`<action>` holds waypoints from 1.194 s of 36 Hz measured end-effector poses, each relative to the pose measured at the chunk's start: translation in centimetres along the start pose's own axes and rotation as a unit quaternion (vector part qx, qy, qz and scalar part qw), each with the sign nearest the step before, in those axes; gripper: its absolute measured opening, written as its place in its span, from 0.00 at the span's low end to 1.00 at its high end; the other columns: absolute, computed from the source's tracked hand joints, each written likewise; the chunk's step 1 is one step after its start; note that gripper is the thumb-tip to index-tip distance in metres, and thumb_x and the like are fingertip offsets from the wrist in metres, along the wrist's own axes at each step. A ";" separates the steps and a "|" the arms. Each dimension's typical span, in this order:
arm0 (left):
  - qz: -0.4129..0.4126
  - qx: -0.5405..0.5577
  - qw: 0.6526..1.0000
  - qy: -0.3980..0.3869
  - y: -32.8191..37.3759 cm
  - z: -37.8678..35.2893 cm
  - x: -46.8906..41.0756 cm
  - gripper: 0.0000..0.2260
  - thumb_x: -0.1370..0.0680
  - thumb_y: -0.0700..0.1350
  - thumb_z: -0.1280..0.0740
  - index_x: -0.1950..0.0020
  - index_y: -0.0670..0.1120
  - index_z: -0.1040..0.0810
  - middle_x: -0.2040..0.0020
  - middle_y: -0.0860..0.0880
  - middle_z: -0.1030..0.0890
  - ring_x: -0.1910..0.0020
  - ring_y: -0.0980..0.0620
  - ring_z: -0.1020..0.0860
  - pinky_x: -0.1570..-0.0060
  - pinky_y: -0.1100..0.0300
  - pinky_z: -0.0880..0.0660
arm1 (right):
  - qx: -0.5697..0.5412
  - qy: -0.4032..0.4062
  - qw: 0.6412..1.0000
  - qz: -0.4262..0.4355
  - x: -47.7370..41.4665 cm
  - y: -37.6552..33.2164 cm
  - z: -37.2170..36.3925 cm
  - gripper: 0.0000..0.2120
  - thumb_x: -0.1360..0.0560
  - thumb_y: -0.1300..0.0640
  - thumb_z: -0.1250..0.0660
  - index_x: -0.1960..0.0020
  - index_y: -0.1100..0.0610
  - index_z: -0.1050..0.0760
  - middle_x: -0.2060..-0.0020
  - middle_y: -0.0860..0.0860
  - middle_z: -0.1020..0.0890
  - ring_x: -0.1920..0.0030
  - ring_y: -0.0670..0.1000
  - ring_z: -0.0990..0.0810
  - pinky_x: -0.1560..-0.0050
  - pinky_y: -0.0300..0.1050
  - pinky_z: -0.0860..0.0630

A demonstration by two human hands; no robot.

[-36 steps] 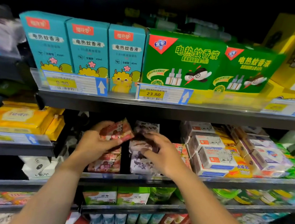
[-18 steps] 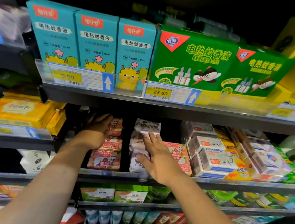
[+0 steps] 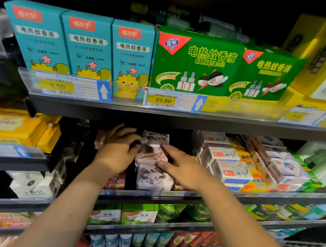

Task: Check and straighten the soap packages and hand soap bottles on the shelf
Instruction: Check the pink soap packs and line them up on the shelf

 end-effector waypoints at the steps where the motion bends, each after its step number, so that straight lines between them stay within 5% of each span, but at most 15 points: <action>1: -0.015 0.024 1.000 -0.007 1.6 -0.2 0.0 0.12 0.20 0.48 0.34 0.37 0.52 0.20 0.29 0.53 0.28 0.23 0.48 0.43 0.24 0.57 0.48 | 0.026 0.010 0.999 -0.015 0.1 0.8 1.2 0.36 0.21 0.40 0.35 0.19 0.49 0.44 0.21 0.49 0.40 0.23 0.51 0.39 0.27 0.41 0.42; 10: -0.029 -0.110 0.976 -0.185 7.0 -7.1 2.5 0.29 0.18 0.62 0.49 0.19 0.55 0.50 0.18 0.53 0.51 0.20 0.49 0.52 0.24 0.50 0.56 | 0.220 -0.091 0.967 -0.086 -0.7 4.6 2.7 0.44 0.28 0.58 0.24 0.20 0.53 0.45 0.25 0.56 0.32 0.27 0.57 0.31 0.31 0.45 0.32; 15: -0.058 -0.142 0.977 -0.150 6.8 -7.0 2.5 0.33 0.22 0.66 0.56 0.19 0.54 0.49 0.19 0.53 0.50 0.20 0.50 0.51 0.25 0.51 0.53 | 0.242 -0.128 0.957 -0.098 -1.1 4.7 2.4 0.49 0.27 0.57 0.24 0.18 0.53 0.54 0.24 0.57 0.34 0.27 0.60 0.32 0.35 0.46 0.30; 20: -0.047 -0.135 0.976 -0.165 6.7 -7.1 2.6 0.42 0.32 0.69 0.65 0.20 0.56 0.50 0.19 0.55 0.51 0.20 0.51 0.53 0.25 0.50 0.56 | 0.250 -0.141 0.951 -0.111 -1.3 4.4 2.7 0.45 0.27 0.57 0.24 0.20 0.56 0.47 0.26 0.58 0.31 0.30 0.60 0.28 0.48 0.45 0.26; 24: -0.039 -0.114 0.980 -0.158 6.5 -7.0 2.6 0.30 0.19 0.65 0.51 0.19 0.56 0.49 0.19 0.56 0.52 0.20 0.52 0.54 0.24 0.49 0.59 | 0.293 -0.116 0.944 -0.096 -2.0 3.9 2.5 0.46 0.33 0.52 0.19 0.23 0.59 0.39 0.29 0.58 0.29 0.30 0.59 0.28 0.35 0.49 0.28; 30: -0.044 -0.123 0.978 -0.161 6.6 -7.6 2.2 0.29 0.18 0.63 0.49 0.19 0.54 0.48 0.19 0.54 0.51 0.20 0.51 0.54 0.24 0.48 0.57 | 0.354 -0.105 0.926 -0.077 -2.8 3.1 2.1 0.34 0.33 0.54 0.19 0.31 0.59 0.27 0.37 0.55 0.21 0.38 0.57 0.22 0.42 0.46 0.23; 43: -0.052 -0.116 0.978 -0.168 6.1 -8.1 2.2 0.30 0.18 0.64 0.52 0.19 0.55 0.52 0.18 0.53 0.54 0.20 0.49 0.56 0.23 0.46 0.62 | 0.332 -0.059 0.937 -0.091 -2.4 2.6 3.2 0.29 0.30 0.55 0.22 0.32 0.53 0.28 0.41 0.52 0.19 0.44 0.56 0.20 0.49 0.45 0.25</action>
Point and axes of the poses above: each hand's wrist, its own x-axis away from the middle knuckle, its own z-axis out of the back of the hand, y = z × x, the point moved 9 cm from there along -x, towards the middle knuckle
